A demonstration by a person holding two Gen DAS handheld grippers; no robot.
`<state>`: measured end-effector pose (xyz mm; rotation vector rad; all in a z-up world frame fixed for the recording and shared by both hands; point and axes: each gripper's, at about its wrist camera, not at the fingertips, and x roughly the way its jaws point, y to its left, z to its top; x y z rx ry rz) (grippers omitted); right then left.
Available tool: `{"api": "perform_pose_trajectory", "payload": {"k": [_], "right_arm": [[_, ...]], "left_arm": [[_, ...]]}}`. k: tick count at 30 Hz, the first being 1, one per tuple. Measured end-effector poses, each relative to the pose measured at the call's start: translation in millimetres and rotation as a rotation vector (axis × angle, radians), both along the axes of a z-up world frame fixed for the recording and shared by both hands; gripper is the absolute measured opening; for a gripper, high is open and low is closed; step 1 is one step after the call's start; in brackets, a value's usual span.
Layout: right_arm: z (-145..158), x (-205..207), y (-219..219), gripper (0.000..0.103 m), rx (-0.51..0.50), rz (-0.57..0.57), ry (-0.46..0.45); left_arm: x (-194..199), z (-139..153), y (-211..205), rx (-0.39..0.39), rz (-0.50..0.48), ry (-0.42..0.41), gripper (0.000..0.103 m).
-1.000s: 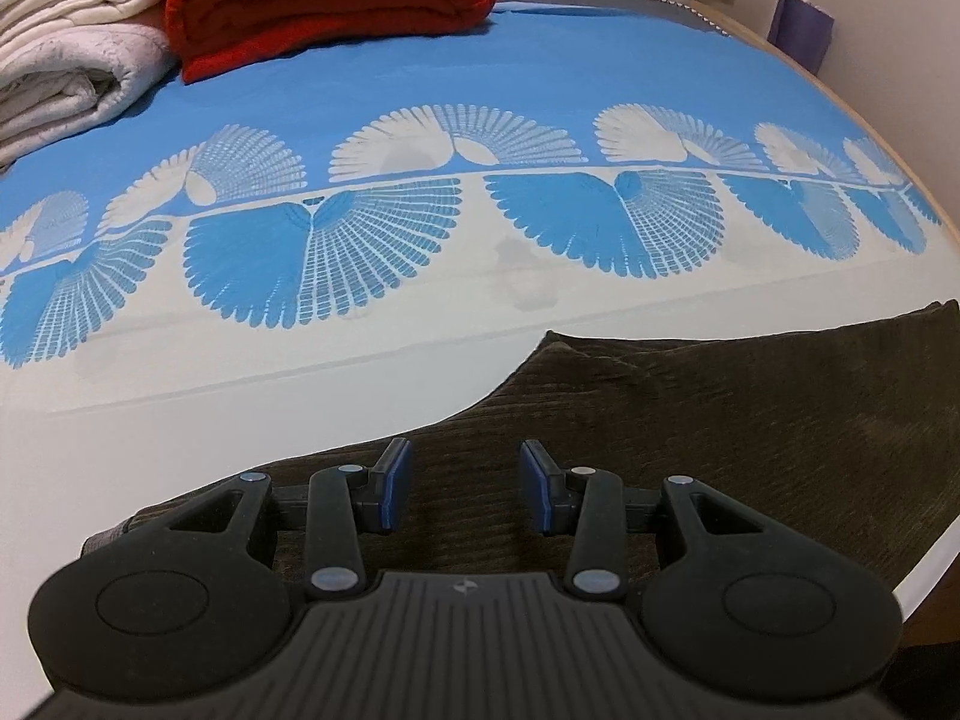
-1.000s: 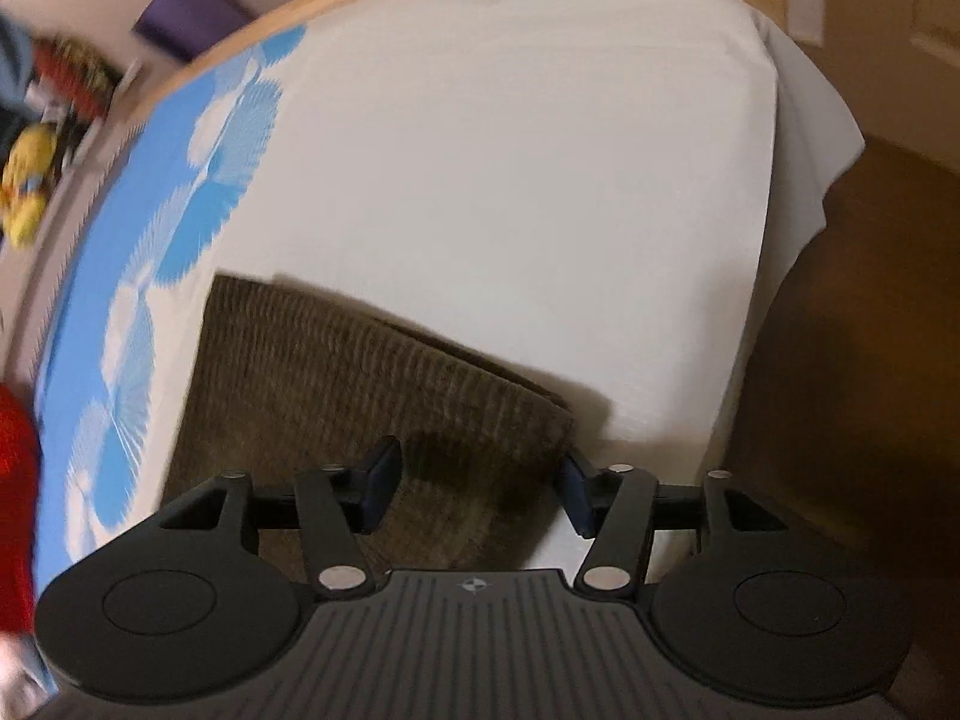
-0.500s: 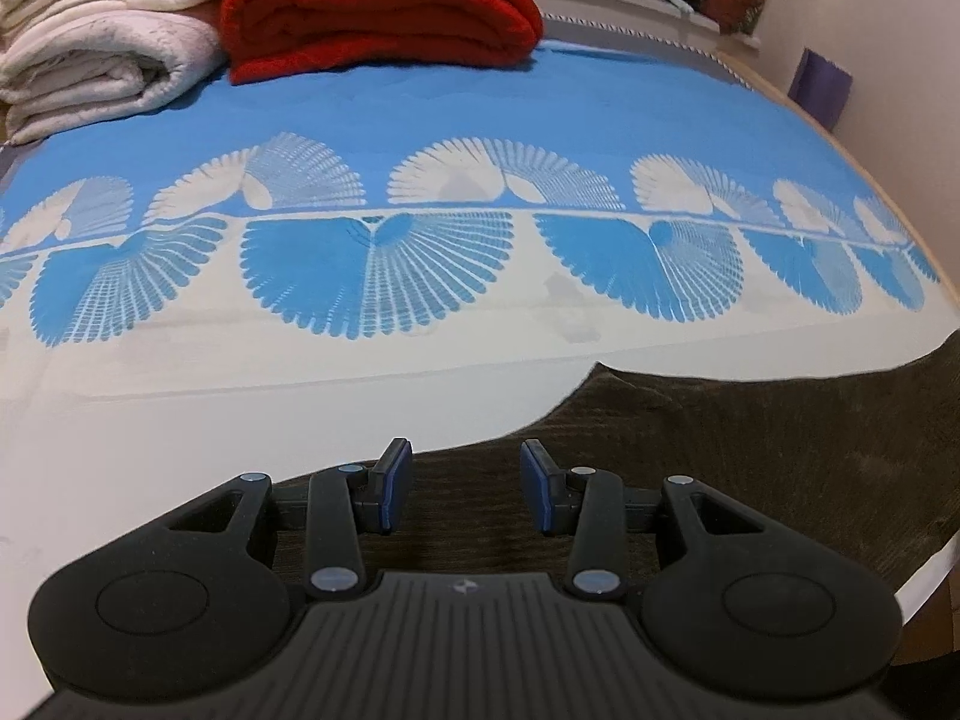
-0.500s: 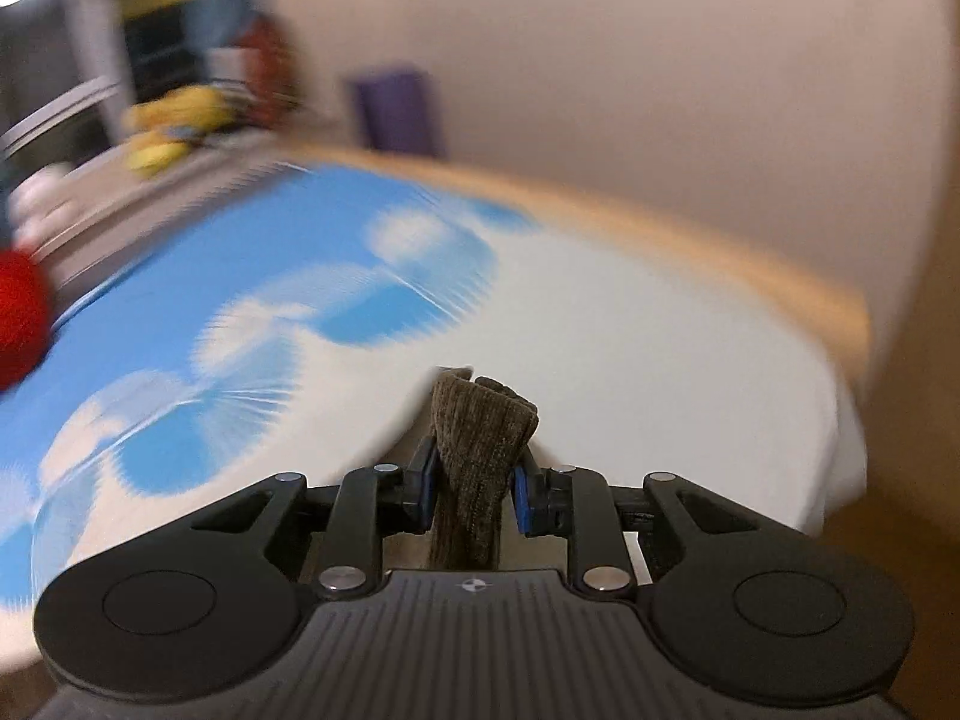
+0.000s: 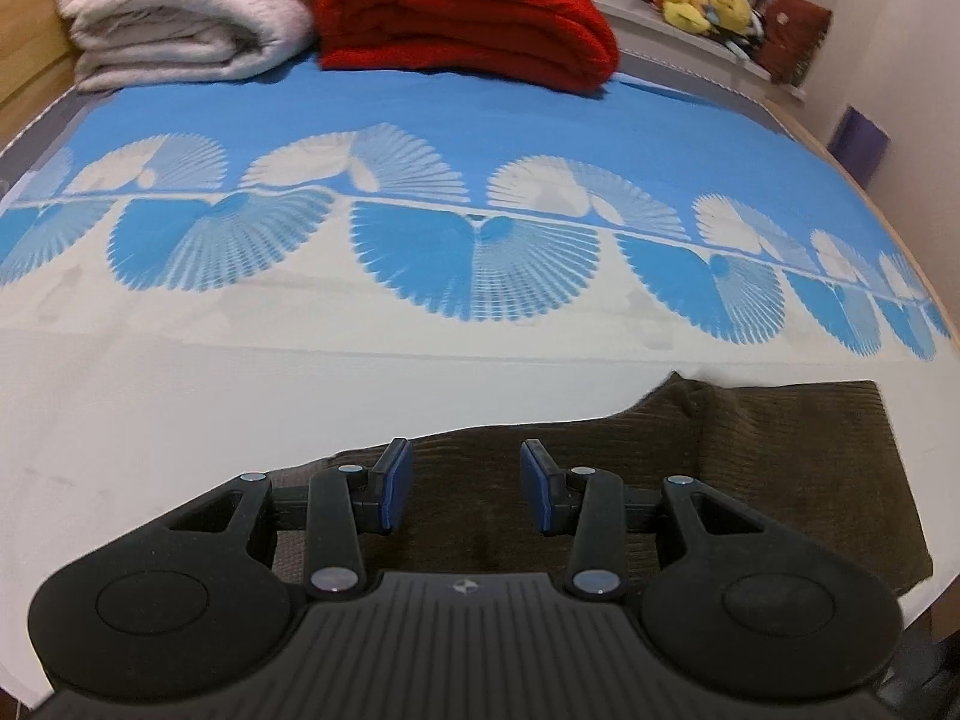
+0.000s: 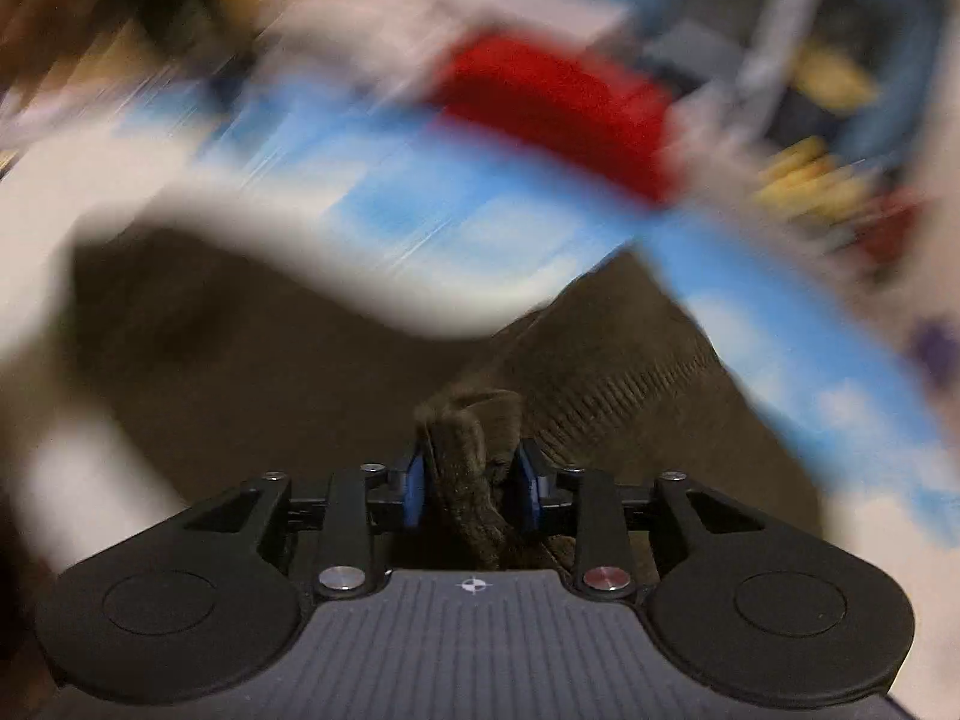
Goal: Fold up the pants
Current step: 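Fold the held hem over onto the pants and open the right tool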
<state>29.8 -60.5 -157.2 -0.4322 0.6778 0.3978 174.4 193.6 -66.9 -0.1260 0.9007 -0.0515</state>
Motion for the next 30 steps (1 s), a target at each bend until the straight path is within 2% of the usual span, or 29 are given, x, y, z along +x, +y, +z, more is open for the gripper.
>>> {"api": "perform_pose_trajectory", "payload": {"k": [1, 2, 3, 5, 6, 8, 10, 13, 14, 16, 18, 19, 20, 21, 22, 25, 26, 27, 28, 29, 30], "right_arm": [[-12, -6, 9, 0.035, -0.016, 0.044, 0.064], [-15, -16, 17, 0.042, -0.044, 0.068, 0.048], [-13, -21, 20, 0.040, -0.053, 0.091, 0.029], [3, -24, 17, 0.041, 0.021, 0.141, 0.037], [12, -21, 13, 0.045, 0.059, 0.137, 0.026], [23, -13, 2, 0.052, 0.076, 0.069, -0.024], [22, -1, -9, 0.053, 0.081, -0.011, -0.023], [5, 17, -24, 0.054, 0.074, -0.092, 0.072], [-2, 21, -26, 0.060, 0.075, -0.086, 0.108], [-11, 23, -30, 0.060, 0.085, -0.076, 0.129], [-15, 25, -31, 0.056, 0.088, -0.068, 0.125], [-14, 25, -31, 0.049, 0.095, -0.057, 0.130], [-12, 25, -31, 0.024, 0.110, -0.026, 0.139], [-10, 28, -27, 0.017, 0.100, 0.002, 0.128], [-3, 20, -23, 0.013, 0.061, 0.033, 0.065], [17, 0, -13, 0.013, 0.029, 0.135, -0.041], [17, -3, -13, 0.013, 0.021, 0.157, -0.037], [11, -2, -14, 0.013, 0.003, 0.174, 0.006], [-3, 0, -15, 0.014, -0.038, 0.182, 0.088], [-13, -3, -16, 0.015, -0.068, 0.196, 0.096], [-13, -7, -15, 0.017, -0.078, 0.206, 0.062]], "left_arm": [[-2, 0, 7, -0.004, 0.011, 0.000, 0.044], [-3, 0, 11, -0.006, 0.016, 0.000, 0.044], [-4, 1, 16, -0.007, 0.019, -0.002, 0.044], [-6, 1, 22, -0.003, 0.020, -0.004, 0.044], [-7, 1, 26, 0.002, 0.022, -0.004, 0.044], [-9, 0, 30, 0.007, 0.027, -0.001, 0.044], [-10, -1, 33, 0.008, 0.030, 0.002, 0.044], [-12, -3, 34, 0.015, 0.026, 0.009, 0.044], [-12, -3, 33, 0.019, 0.022, 0.011, 0.044], [-12, -5, 31, 0.030, 0.014, 0.015, 0.044], [-12, -6, 29, 0.037, 0.011, 0.019, 0.044], [-12, -6, 29, 0.037, 0.011, 0.020, 0.044], [-12, -7, 29, 0.038, 0.010, 0.021, 0.044], [-11, -7, 28, 0.039, 0.009, 0.021, 0.044], [-11, -7, 28, 0.040, 0.009, 0.018, 0.044], [-8, -7, 27, 0.039, 0.008, 0.019, 0.044], [-7, -7, 26, 0.041, 0.009, 0.019, 0.044], [-7, -8, 25, 0.042, 0.009, 0.018, 0.044], [-6, -7, 25, 0.040, 0.010, 0.020, 0.044], [-6, -8, 25, 0.038, 0.011, 0.023, 0.044], [-6, -8, 25, 0.036, 0.011, 0.024, 0.044]]}}
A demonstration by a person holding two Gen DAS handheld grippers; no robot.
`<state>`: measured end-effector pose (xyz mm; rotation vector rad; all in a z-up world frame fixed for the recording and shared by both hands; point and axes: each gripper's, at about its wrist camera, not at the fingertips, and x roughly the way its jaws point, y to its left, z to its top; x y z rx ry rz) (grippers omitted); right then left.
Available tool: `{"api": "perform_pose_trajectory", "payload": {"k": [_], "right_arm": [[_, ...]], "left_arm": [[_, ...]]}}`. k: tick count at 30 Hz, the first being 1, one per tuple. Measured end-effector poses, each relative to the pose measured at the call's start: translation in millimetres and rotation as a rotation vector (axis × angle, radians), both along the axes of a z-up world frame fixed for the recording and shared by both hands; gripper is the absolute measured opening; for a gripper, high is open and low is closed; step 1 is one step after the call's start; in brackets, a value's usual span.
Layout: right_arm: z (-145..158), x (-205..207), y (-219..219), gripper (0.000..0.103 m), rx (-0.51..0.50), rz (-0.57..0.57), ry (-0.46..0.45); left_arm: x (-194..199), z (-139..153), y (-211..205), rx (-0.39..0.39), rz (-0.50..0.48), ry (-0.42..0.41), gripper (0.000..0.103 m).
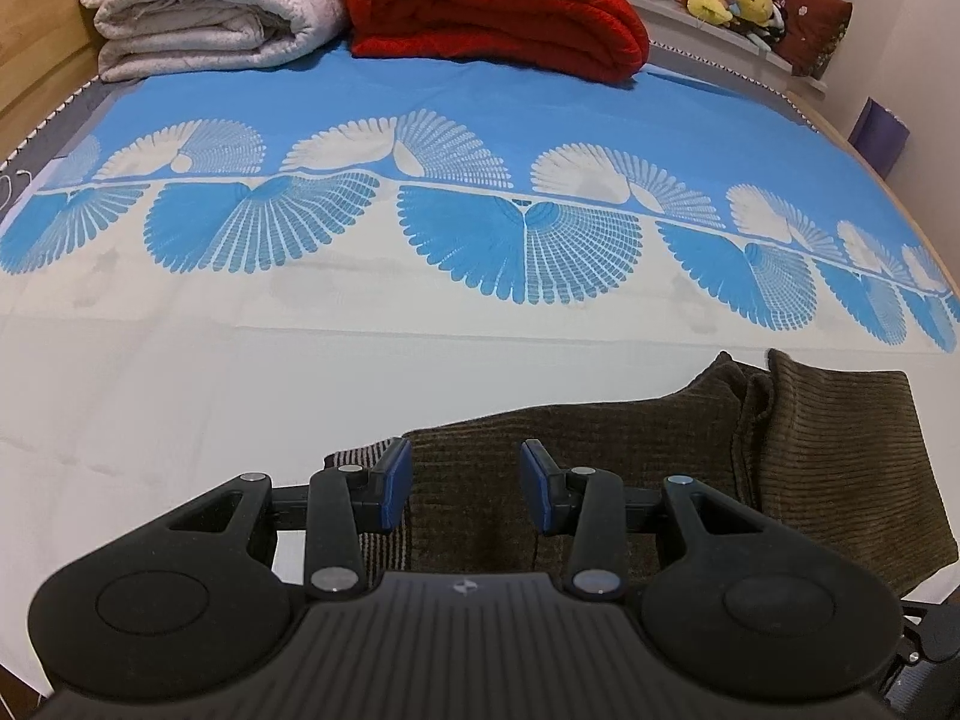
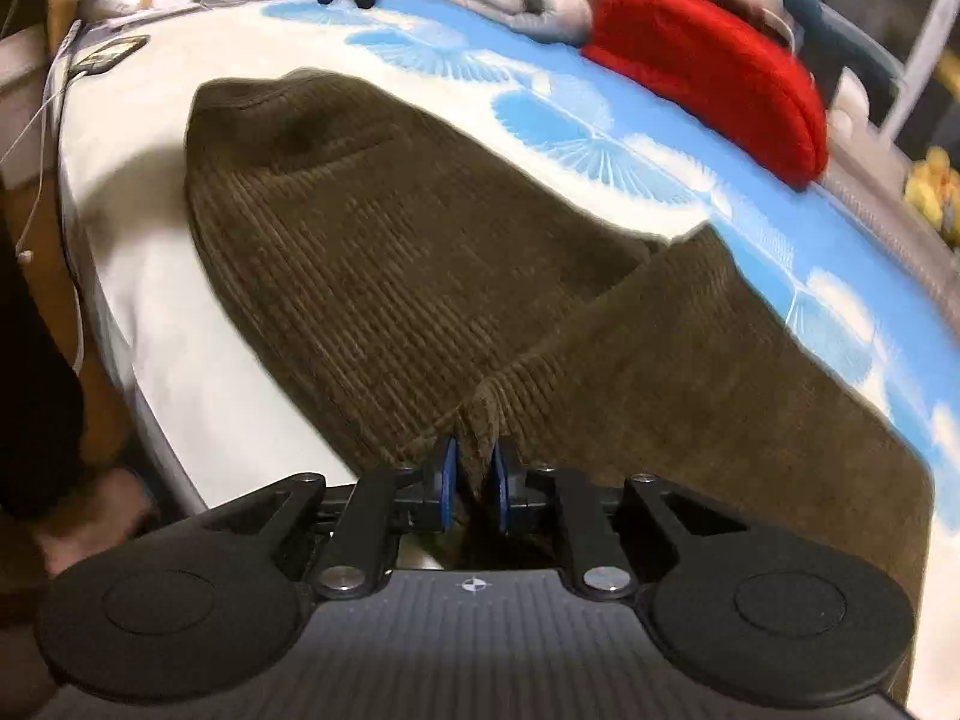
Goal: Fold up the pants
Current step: 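Fold the held hem over onto the pants and open the right tool, then raise both open tools away from the folded pants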
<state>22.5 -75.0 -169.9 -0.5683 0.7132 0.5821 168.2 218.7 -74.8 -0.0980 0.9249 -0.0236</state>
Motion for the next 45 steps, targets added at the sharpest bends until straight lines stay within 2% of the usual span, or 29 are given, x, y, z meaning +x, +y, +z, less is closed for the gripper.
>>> {"api": "perform_pose_trajectory", "payload": {"k": [2, 6, 8, 9, 11, 12, 14, 16, 17, 19, 20, 22, 25, 29, 32, 34, 36, 38, 39, 40, 41, 45], "right_arm": [[11, 4, 2, 0.021, 0.026, -0.034, 0.017], [45, 8, -22, 0.021, 0.315, -0.138, 0.004], [44, 19, -29, 0.021, 0.371, -0.211, 0.006], [35, 23, -31, 0.022, 0.359, -0.246, 0.037], [8, 37, -27, 0.020, 0.251, -0.291, 0.187], [3, 35, -31, 0.021, 0.259, -0.299, 0.185], [15, 38, -34, 0.021, 0.293, -0.322, 0.201], [27, 36, -40, 0.021, 0.366, -0.345, 0.152], [26, 35, -43, 0.021, 0.365, -0.351, 0.151], [3, 38, -36, 0.019, 0.240, -0.356, 0.237], [3, 33, -34, 0.020, 0.214, -0.330, 0.193], [15, 35, -32, 0.020, 0.202, -0.330, 0.190], [57, 42, -47, 0.024, 0.343, -0.376, 0.141], [115, 56, -82, 0.053, 0.441, -0.396, 0.072], [135, 67, -108, 0.057, 0.388, -0.421, 0.004], [133, 73, -130, 0.060, 0.372, -0.466, -0.024], [118, 83, -154, 0.060, 0.384, -0.544, -0.013], [94, 81, -178, 0.060, 0.418, -0.644, 0.028], [85, 85, -185, 0.058, 0.407, -0.701, 0.083], [76, 88, -193, 0.058, 0.393, -0.775, 0.140], [75, 88, -200, 0.058, 0.415, -0.810, 0.148], [78, 89, -218, 0.058, 0.458, -0.813, 0.123]], "left_arm": [[-1, -1, 1, 0.002, -0.006, 0.001, 0.044], [-2, -2, 11, -0.014, 0.021, 0.004, 0.044], [-2, -2, 19, -0.046, 0.047, 0.011, 0.044], [-2, -3, 23, -0.062, 0.059, 0.015, 0.044], [-3, -4, 30, -0.085, 0.077, 0.024, 0.044], [-5, -5, 33, -0.092, 0.084, 0.029, 0.044], [-7, -6, 40, -0.100, 0.097, 0.036, 0.044], [-8, -8, 46, -0.104, 0.105, 0.040, 0.044], [-10, -9, 49, -0.106, 0.112, 0.043, 0.044], [-13, -11, 55, -0.117, 0.125, 0.054, 0.044], [-16, -13, 57, -0.123, 0.131, 0.060, 0.044], [-21, -16, 61, -0.127, 0.139, 0.076, 0.044], [-30, -19, 61, -0.106, 0.135, 0.092, 0.044], [-46, -22, 57, -0.087, 0.126, 0.099, 0.047], [-61, -18, 49, -0.058, 0.100, 0.076, 0.055], [-72, -17, 44, -0.067, 0.117, 0.057, 0.065], [-84, -20, 39, -0.103, 0.145, 0.039, 0.070], [-96, -31, 34, -0.143, 0.202, 0.032, 0.076], [-99, -38, 31, -0.151, 0.233, 0.037, 0.078], [-102, -47, 27, -0.156, 0.263, 0.046, 0.079], [-104, -53, 24, -0.161, 0.280, 0.056, 0.079], [-95, -77, 15, -0.187, 0.330, 0.122, 0.079]]}}
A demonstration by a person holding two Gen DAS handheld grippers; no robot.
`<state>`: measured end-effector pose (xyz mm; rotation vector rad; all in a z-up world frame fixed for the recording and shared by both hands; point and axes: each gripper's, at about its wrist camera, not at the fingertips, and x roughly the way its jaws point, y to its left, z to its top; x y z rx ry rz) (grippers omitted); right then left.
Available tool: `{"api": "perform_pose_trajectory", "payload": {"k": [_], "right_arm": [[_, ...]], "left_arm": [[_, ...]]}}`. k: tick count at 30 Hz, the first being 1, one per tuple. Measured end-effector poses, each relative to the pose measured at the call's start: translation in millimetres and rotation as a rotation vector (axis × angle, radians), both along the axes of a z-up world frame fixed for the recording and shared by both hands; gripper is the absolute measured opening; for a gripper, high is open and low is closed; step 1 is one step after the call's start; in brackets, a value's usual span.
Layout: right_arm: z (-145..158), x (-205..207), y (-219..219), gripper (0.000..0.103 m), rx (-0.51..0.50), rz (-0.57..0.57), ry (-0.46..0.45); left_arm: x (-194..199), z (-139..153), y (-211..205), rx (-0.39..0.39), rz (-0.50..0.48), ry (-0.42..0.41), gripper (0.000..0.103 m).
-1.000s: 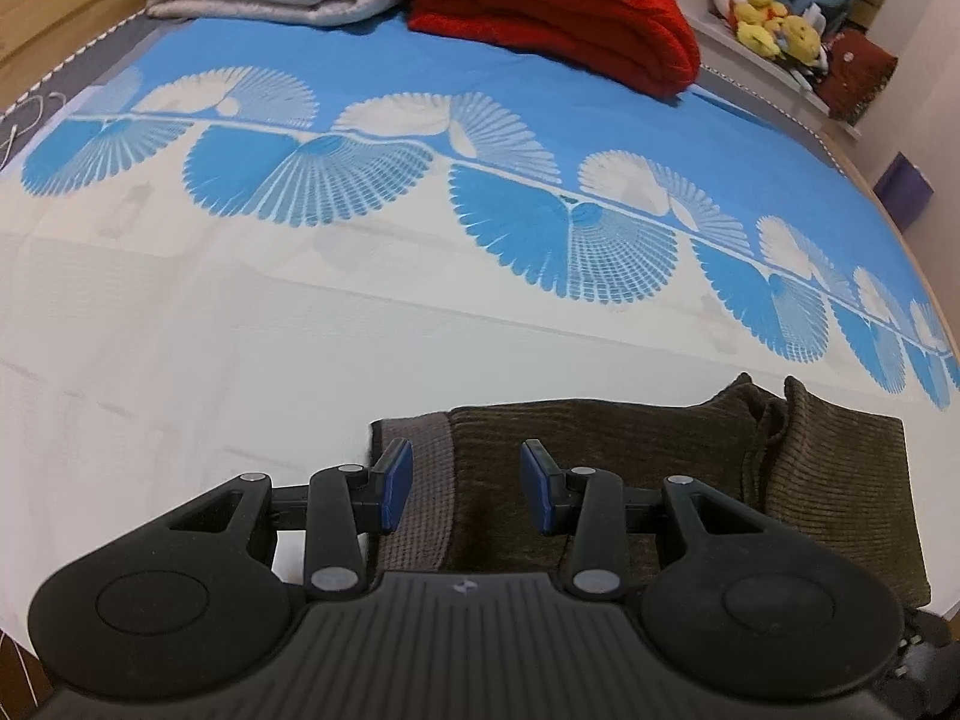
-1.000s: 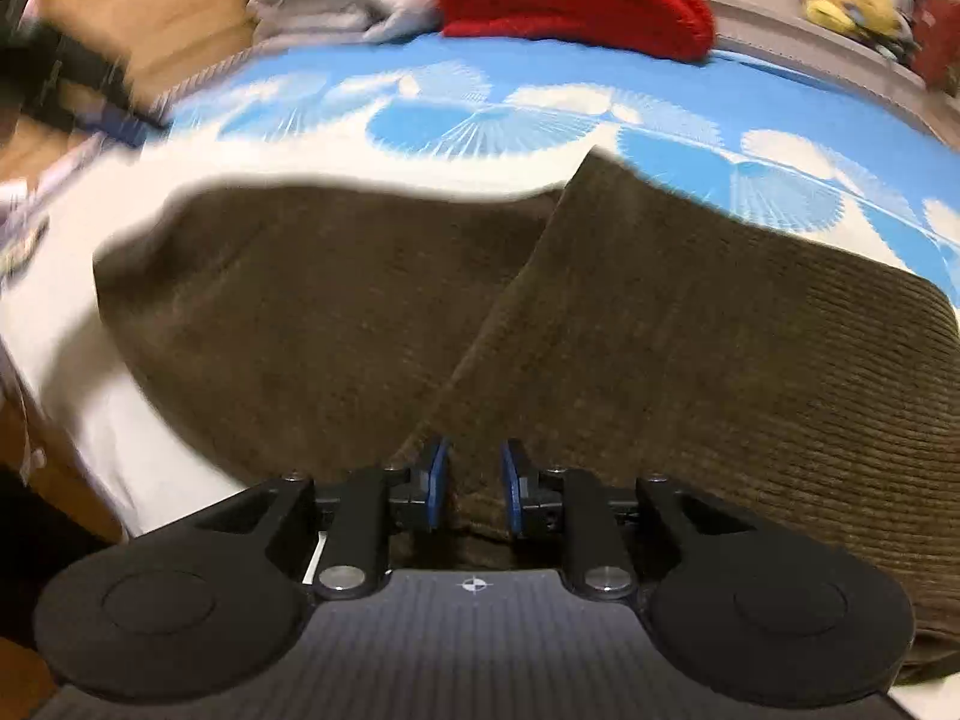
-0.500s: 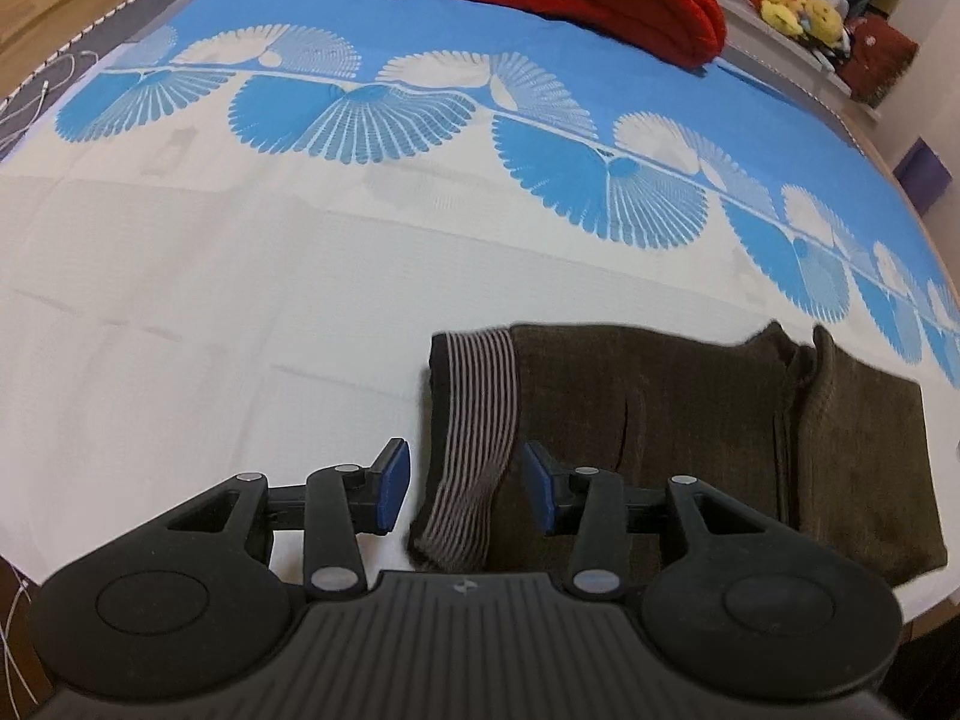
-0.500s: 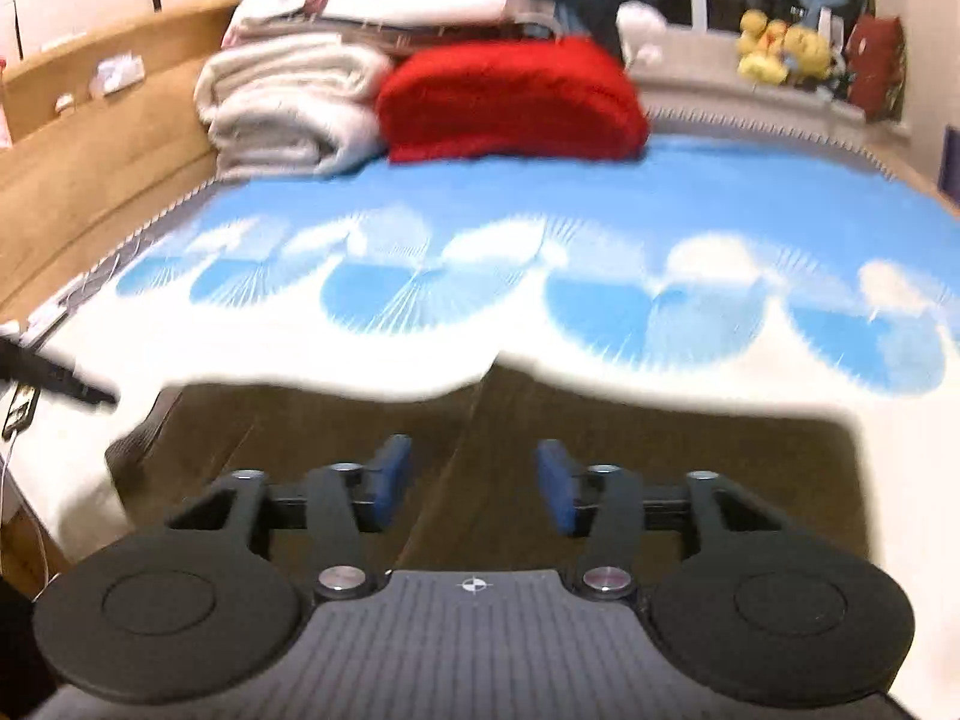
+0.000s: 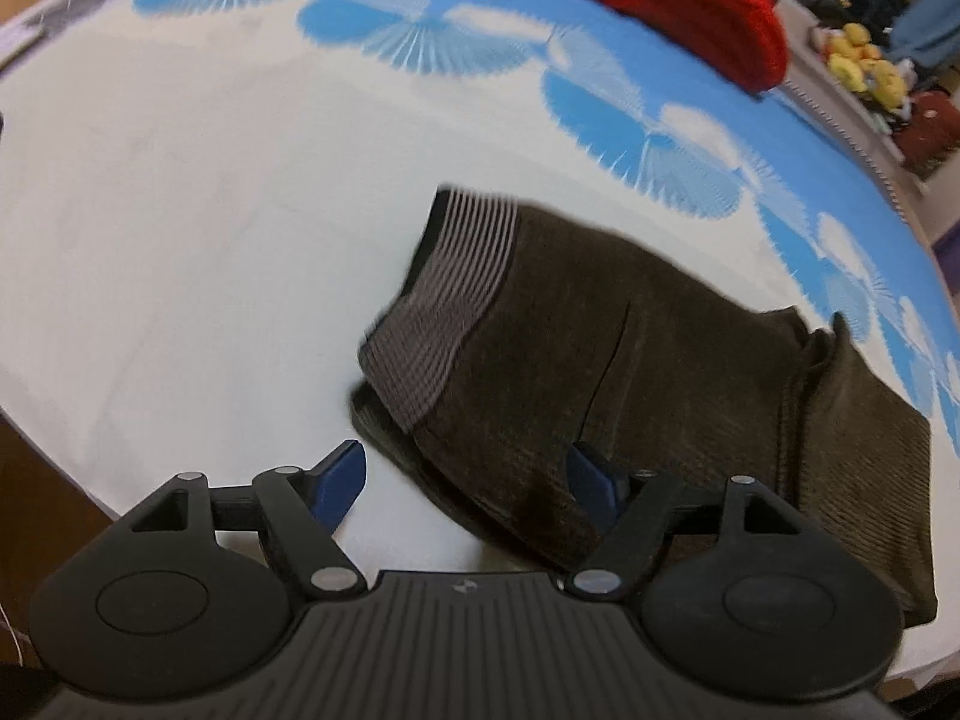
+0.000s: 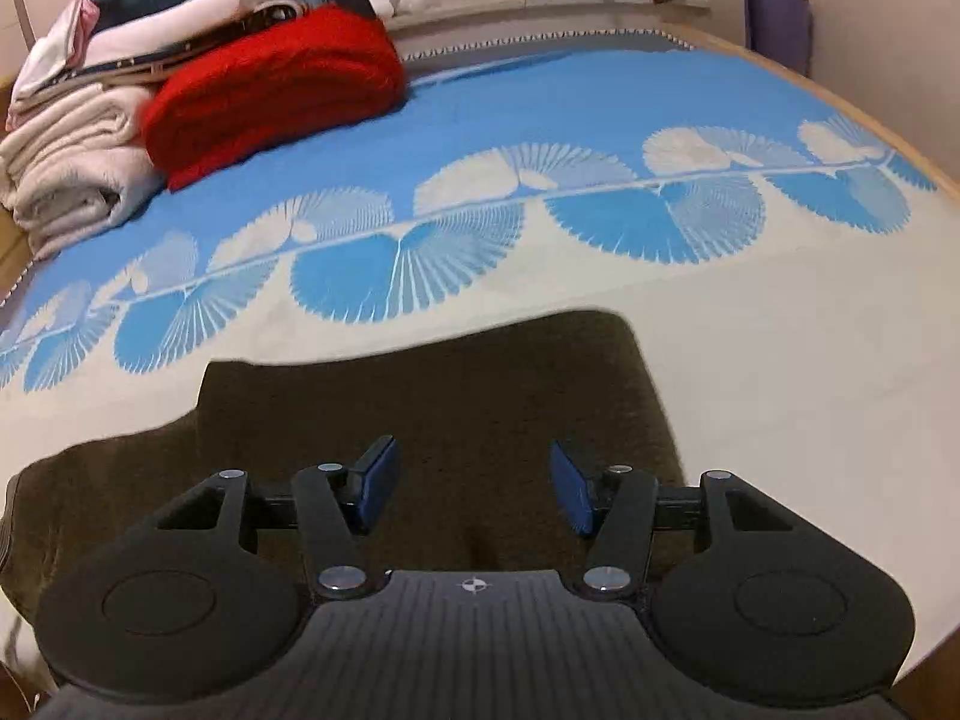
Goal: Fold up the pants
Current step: 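Raise both open tools away from the folded pants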
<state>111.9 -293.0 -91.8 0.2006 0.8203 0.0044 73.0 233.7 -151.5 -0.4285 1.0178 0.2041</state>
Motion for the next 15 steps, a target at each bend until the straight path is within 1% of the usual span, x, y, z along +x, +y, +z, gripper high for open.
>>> {"api": "perform_pose_trajectory", "payload": {"k": [2, 5, 7, 11, 15], "right_arm": [[-1, 0, -7, 0.058, 0.008, -0.008, 0.005], [-3, 2, -20, 0.058, 0.040, -0.025, 0.018], [-2, 6, -25, 0.058, 0.044, -0.034, 0.020], [-1, 13, -34, 0.058, 0.063, -0.051, 0.034], [-2, 14, -42, 0.058, 0.076, -0.072, 0.042]], "left_arm": [[6, -7, 0, -0.016, 0.032, 0.022, 0.079], [11, -16, 4, -0.061, 0.088, 0.045, 0.079], [14, -23, 7, -0.082, 0.129, 0.066, 0.082], [17, -34, 9, -0.097, 0.178, 0.097, 0.085], [20, -37, 8, -0.091, 0.201, 0.086, 0.087]]}}
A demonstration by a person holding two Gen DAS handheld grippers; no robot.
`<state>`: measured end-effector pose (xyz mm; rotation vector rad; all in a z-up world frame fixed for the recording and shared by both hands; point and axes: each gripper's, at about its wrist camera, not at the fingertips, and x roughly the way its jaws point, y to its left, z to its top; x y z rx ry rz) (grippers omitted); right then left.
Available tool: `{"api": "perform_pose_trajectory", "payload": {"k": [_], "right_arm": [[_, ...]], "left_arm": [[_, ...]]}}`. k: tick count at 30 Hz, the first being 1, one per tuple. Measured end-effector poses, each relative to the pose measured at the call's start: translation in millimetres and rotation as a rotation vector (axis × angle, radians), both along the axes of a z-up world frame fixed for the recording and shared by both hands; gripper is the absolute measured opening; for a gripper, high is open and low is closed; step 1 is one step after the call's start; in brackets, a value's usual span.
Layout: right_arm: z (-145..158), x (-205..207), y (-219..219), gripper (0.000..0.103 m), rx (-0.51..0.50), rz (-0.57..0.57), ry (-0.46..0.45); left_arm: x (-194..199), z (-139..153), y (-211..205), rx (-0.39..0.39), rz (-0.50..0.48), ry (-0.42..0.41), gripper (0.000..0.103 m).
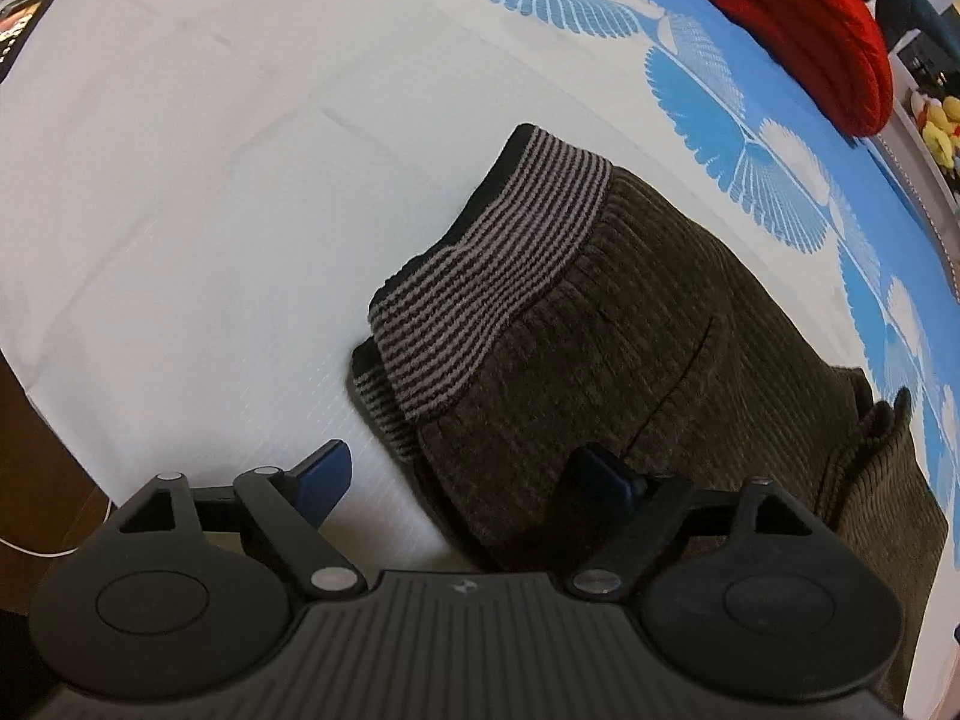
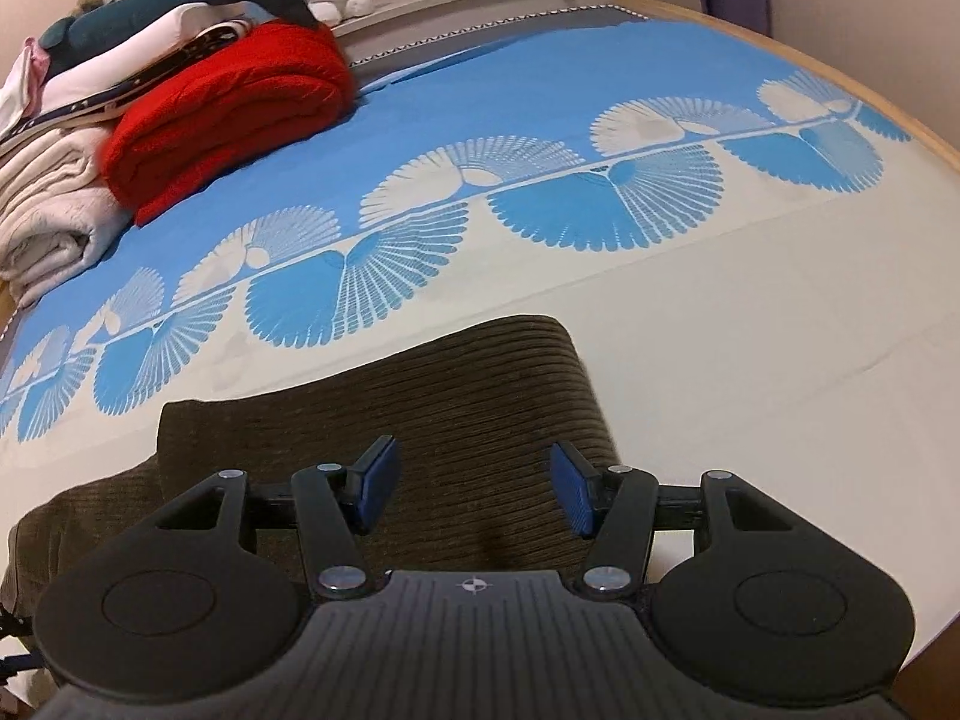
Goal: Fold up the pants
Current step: 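Raise both open tools away from the folded pants, then close the left tool on the grey waistband end of the folded pants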
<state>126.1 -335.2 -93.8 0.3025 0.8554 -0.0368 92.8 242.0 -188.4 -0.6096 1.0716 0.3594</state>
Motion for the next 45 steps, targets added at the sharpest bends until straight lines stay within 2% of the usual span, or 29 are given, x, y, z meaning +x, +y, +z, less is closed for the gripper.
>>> {"api": "perform_pose_trajectory", "payload": {"k": [6, 11, 13, 14, 17, 19, 22, 26, 29, 31, 34, 36, 39, 40, 42, 43, 44, 45], "right_arm": [[2, -1, -2, 0.058, 0.004, -0.007, -0.003], [3, -3, -2, 0.058, -0.003, -0.012, -0.003], [3, -4, -2, 0.058, -0.006, -0.016, 0.000], [3, -4, -2, 0.058, -0.007, -0.017, 0.002], [3, -4, -2, 0.058, -0.009, -0.021, 0.004], [3, -4, -2, 0.058, -0.009, -0.025, 0.004], [4, -5, -3, 0.058, -0.003, -0.031, 0.003], [6, -6, -9, 0.058, 0.004, -0.040, -0.002], [8, -9, -21, 0.058, 0.009, -0.069, -0.017], [10, -13, -35, 0.058, 0.013, -0.115, -0.032], [11, -21, -62, 0.058, 0.016, -0.196, -0.044], [9, -29, -82, 0.058, 0.020, -0.253, -0.048], [4, -41, -106, 0.058, 0.026, -0.309, -0.053], [2, -46, -113, 0.058, 0.030, -0.326, -0.055], [-1, -53, -125, 0.057, 0.042, -0.354, -0.054], [-4, -57, -132, 0.057, 0.054, -0.372, -0.054], [-5, -60, -137, 0.057, 0.066, -0.388, -0.055], [-7, -61, -141, 0.058, 0.078, -0.400, -0.053]], "left_arm": [[2, -3, 0, 0.009, 0.027, -0.027, 0.087], [4, -4, -3, 0.028, 0.012, -0.042, 0.085], [6, -3, -5, 0.026, -0.008, -0.059, 0.073], [7, -3, -6, 0.029, -0.013, -0.064, 0.071], [2, -1, -5, 0.034, -0.013, -0.067, 0.057], [0, 3, -4, 0.030, -0.010, -0.073, 0.044], [-1, 14, -8, 0.062, -0.030, -0.084, 0.033], [4, 48, -33, 0.159, -0.071, -0.142, 0.029], [12, 93, -75, 0.221, -0.149, -0.244, 0.027], [21, 128, -122, 0.266, -0.246, -0.320, 0.026], [29, 169, -216, 0.344, -0.441, -0.418, 0.025], [25, 182, -290, 0.378, -0.595, -0.486, 0.024], [13, 170, -403, 0.434, -0.826, -0.515, 0.025], [8, 153, -444, 0.467, -0.915, -0.503, 0.028], [0, 116, -495, 0.471, -1.033, -0.449, 0.033], [-3, 96, -515, 0.435, -1.109, -0.397, 0.042], [-5, 86, -522, 0.371, -1.158, -0.372, 0.043], [-7, 80, -520, 0.298, -1.166, -0.358, 0.045]]}}
